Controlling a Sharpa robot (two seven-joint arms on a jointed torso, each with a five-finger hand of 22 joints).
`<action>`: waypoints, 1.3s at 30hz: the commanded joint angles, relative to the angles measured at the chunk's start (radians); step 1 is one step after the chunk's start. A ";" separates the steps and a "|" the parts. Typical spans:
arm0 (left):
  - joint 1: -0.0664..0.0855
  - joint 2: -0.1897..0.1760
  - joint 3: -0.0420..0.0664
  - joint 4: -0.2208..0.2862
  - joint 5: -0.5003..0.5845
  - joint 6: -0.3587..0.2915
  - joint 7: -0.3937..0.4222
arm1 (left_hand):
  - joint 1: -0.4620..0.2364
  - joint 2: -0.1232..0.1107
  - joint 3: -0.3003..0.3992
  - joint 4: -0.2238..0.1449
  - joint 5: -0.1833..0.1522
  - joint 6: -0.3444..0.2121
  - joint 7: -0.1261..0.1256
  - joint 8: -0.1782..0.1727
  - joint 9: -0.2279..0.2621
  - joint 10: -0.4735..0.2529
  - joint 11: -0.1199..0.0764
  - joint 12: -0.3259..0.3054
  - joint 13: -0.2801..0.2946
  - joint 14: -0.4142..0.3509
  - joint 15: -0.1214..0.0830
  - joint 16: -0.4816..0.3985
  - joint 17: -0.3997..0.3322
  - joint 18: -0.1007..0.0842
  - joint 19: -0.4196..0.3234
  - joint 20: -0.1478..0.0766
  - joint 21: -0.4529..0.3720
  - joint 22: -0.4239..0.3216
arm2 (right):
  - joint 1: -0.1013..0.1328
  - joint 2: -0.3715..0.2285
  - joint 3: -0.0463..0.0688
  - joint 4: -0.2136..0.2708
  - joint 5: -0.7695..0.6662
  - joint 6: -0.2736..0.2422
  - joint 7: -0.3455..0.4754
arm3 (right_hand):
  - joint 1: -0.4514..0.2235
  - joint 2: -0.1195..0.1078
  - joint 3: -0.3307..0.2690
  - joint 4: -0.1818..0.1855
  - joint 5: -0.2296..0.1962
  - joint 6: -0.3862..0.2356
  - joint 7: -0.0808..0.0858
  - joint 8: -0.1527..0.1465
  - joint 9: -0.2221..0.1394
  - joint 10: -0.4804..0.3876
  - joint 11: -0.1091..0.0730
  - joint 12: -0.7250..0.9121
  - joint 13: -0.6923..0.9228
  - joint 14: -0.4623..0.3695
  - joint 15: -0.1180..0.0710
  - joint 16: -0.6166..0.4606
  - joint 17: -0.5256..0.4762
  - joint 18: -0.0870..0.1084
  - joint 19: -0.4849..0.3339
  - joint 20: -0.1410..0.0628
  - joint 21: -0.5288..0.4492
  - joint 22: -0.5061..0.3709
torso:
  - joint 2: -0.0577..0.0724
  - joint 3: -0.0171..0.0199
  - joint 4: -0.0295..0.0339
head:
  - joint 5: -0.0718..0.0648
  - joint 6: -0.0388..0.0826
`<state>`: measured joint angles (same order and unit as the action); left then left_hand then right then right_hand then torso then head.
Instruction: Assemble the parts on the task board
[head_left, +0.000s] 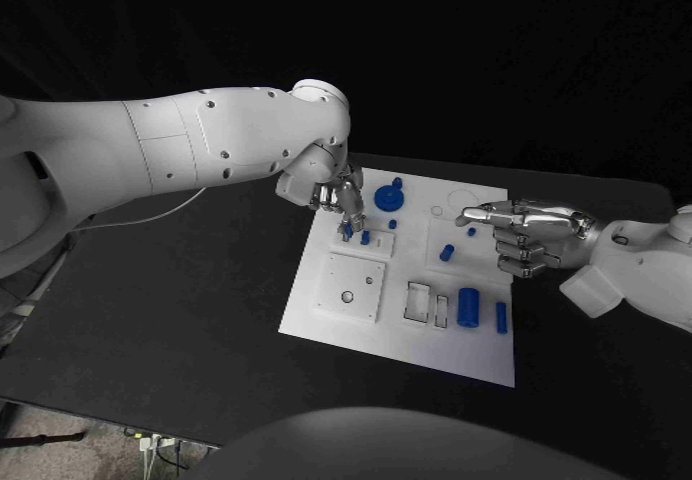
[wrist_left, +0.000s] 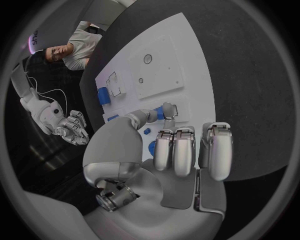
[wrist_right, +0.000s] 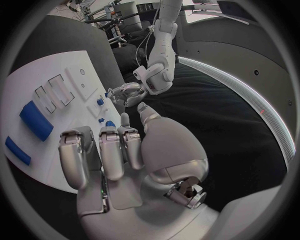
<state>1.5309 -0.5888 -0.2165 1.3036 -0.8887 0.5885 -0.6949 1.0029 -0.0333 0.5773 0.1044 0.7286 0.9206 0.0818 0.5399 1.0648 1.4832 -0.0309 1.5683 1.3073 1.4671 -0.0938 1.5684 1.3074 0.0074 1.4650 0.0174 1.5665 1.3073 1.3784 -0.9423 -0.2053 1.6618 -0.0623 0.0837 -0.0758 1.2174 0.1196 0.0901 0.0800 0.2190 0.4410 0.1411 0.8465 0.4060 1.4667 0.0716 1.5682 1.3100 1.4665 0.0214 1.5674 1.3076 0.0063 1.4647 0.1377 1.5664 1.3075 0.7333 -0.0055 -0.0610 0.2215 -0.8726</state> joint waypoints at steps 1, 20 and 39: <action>0.001 0.000 -0.002 0.001 -0.007 0.005 -0.168 | 0.001 0.010 0.167 -0.164 0.002 0.059 -0.064 -0.006 0.001 0.088 -0.023 0.003 0.263 0.104 -0.004 0.002 0.263 -0.007 0.106 -0.004 0.004 0.263 | -0.002 0.002 0.000 -0.002 0.006 0.019 0.003 | 0.006 0.004 0.001 -0.007 0.005 0.008 -0.002 -0.002 -0.002 0.104 -0.007 0.003 0.261 0.104 -0.001 0.003 0.263 -0.006 0.106 -0.002 0.004 0.263 | -0.001 -0.0004 0.0008 | 0.002 0.000; -0.005 -0.002 -0.007 0.012 -0.084 -0.073 -0.122 | 0.006 0.022 0.142 -0.164 0.007 0.060 -0.060 -0.037 -0.004 0.088 -0.020 0.003 0.263 0.104 -0.002 0.002 0.263 -0.007 0.106 -0.001 0.004 0.263 | -0.008 0.003 0.000 -0.006 0.010 0.017 0.016 | 0.008 0.004 0.001 -0.009 0.006 0.008 -0.003 -0.002 -0.003 0.104 -0.007 0.003 0.261 0.104 -0.001 0.003 0.263 -0.006 0.106 -0.003 0.004 0.263 | 0.000 0.0001 0.0006 | 0.009 0.000; -0.014 -0.019 -0.008 0.046 -0.078 -0.092 -0.156 | 0.018 0.031 0.110 -0.164 0.036 0.071 -0.058 -0.064 -0.006 0.088 -0.019 0.003 0.263 0.104 0.000 0.002 0.263 -0.007 0.106 0.001 0.004 0.263 | -0.008 0.001 0.000 -0.005 0.016 0.019 0.016 | 0.010 0.004 0.001 -0.010 0.006 0.007 -0.003 -0.002 -0.004 0.104 -0.008 0.003 0.261 0.104 -0.001 0.003 0.263 -0.006 0.106 -0.003 0.004 0.263 | -0.001 -0.0004 0.0000 | 0.012 0.000</action>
<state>1.5176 -0.6078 -0.2247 1.3459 -0.9735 0.5011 -0.6967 1.0170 -0.0115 0.5549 0.0793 0.7609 0.9241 0.0852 0.4831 1.0582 1.4829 -0.0308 1.5683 1.3073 1.4674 -0.0929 1.5684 1.3080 0.0074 1.4649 0.0175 1.5665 1.3073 1.3713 -0.9419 -0.2053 1.6562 -0.0508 0.0837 -0.0708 1.2174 0.1195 0.0900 0.0744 0.2189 0.4440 0.1382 0.8465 0.4031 1.4667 0.0716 1.5682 1.3101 1.4665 0.0214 1.5674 1.3073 0.0063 1.4647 0.1377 1.5664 1.3081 0.7330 -0.0053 -0.0604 0.2334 -0.8726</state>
